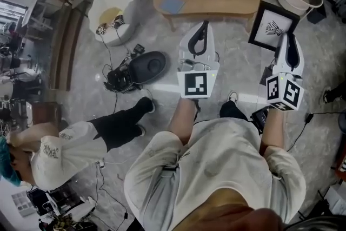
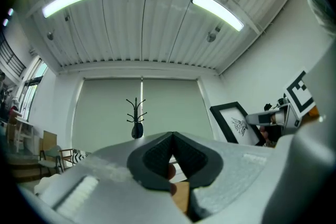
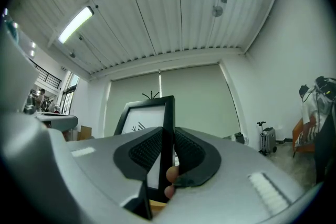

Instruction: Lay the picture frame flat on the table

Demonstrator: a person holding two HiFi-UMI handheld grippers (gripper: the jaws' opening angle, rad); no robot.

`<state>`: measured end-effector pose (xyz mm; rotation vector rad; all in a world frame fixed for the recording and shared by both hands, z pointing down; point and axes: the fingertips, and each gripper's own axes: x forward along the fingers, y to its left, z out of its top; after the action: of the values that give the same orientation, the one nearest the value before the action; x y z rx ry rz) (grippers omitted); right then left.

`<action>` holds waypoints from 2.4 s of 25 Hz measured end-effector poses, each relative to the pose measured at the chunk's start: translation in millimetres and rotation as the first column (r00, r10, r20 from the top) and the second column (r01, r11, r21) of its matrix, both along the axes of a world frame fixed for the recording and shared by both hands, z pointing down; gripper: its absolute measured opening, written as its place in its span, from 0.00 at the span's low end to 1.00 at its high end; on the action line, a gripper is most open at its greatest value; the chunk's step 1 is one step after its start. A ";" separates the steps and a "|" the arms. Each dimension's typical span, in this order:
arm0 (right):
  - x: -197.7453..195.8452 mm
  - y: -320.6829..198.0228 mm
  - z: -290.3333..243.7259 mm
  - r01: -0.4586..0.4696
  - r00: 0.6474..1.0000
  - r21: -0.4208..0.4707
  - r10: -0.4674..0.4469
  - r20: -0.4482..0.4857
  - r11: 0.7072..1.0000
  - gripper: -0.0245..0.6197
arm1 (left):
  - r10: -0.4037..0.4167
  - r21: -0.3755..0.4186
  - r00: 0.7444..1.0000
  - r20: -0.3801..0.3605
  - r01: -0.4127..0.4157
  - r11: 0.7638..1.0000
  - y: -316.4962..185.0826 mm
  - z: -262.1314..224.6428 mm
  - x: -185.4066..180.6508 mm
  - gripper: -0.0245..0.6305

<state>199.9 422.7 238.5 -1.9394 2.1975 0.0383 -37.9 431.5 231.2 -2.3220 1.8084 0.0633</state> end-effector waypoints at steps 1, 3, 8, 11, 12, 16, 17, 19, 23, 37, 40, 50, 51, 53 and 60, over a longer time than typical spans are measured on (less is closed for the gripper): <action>6.9 -9.0 0.7 -0.001 1.000 -0.002 0.001 0.003 1.000 0.15 | 0.001 0.005 1.000 0.007 -0.001 1.000 -9.1 -1.1 6.6 0.04; 20.6 -27.2 3.1 -0.004 1.000 -0.006 0.004 0.009 1.000 0.15 | 0.002 0.007 1.000 0.017 -0.002 1.000 -27.7 -1.1 19.5 0.04; 53.0 -67.9 6.5 -0.003 1.000 -0.018 0.004 0.023 1.000 0.15 | 0.015 0.000 1.000 0.016 -0.015 1.000 -70.8 0.7 52.7 0.04; 70.9 -89.2 1.4 0.004 1.000 -0.017 -0.004 0.021 1.000 0.15 | 0.003 -0.007 1.000 0.000 -0.003 1.000 -92.1 0.0 71.6 0.04; 76.3 -95.2 -0.3 0.008 1.000 -0.015 -0.008 0.019 1.000 0.15 | 0.000 -0.008 1.000 -0.005 0.000 1.000 -97.2 -1.2 77.6 0.04; 93.6 -109.7 6.1 0.022 0.999 -0.025 -0.021 0.027 0.999 0.15 | -0.017 -0.009 1.000 0.011 0.017 1.000 -107.7 0.0 94.2 0.04; 96.2 -111.5 10.3 0.022 0.999 -0.028 -0.021 0.031 0.999 0.15 | -0.021 -0.008 1.000 0.008 0.021 1.000 -109.3 2.2 95.3 0.04; 100.4 -116.0 14.3 0.018 0.999 -0.031 -0.017 0.039 0.999 0.15 | -0.031 -0.011 1.000 0.004 0.031 0.999 -114.5 4.4 95.1 0.04; 110.9 -132.8 4.5 0.006 0.999 -0.026 -0.005 0.046 1.000 0.15 | -0.038 0.003 0.999 0.008 0.038 0.999 -134.4 -7.9 98.0 0.04; 112.8 -188.1 19.5 -0.015 0.999 -0.024 0.015 0.028 1.000 0.15 | -0.031 0.024 0.999 -0.017 0.032 0.999 -190.5 9.0 95.3 0.04; 109.5 -204.8 22.4 -0.014 1.000 -0.020 0.015 0.026 1.000 0.15 | -0.041 0.024 0.999 -0.006 0.041 0.999 -206.5 15.1 90.8 0.04; 66.9 -286.9 22.6 -0.038 0.999 -0.024 0.038 0.019 0.999 0.15 | -0.012 0.025 1.000 -0.016 0.013 1.000 -295.5 14.2 50.1 0.04; 63.1 -297.3 20.9 -0.041 0.999 -0.024 0.042 0.018 0.999 0.15 | -0.007 0.022 1.000 -0.015 0.007 1.000 -306.4 13.7 46.8 0.04; 54.3 -318.4 17.2 -0.048 0.999 -0.021 0.048 0.014 0.999 0.15 | -0.001 0.017 1.000 -0.018 0.002 1.000 -329.1 12.7 38.2 0.04; 20.8 -388.1 9.9 -0.074 0.997 -0.022 0.073 -0.005 0.997 0.15 | 0.032 0.019 0.998 -0.056 -0.031 0.999 -406.4 6.6 5.0 0.04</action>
<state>220.7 34.6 248.4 -2.0333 2.1375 0.0299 -32.9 25.1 237.8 -2.3587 1.7896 0.1500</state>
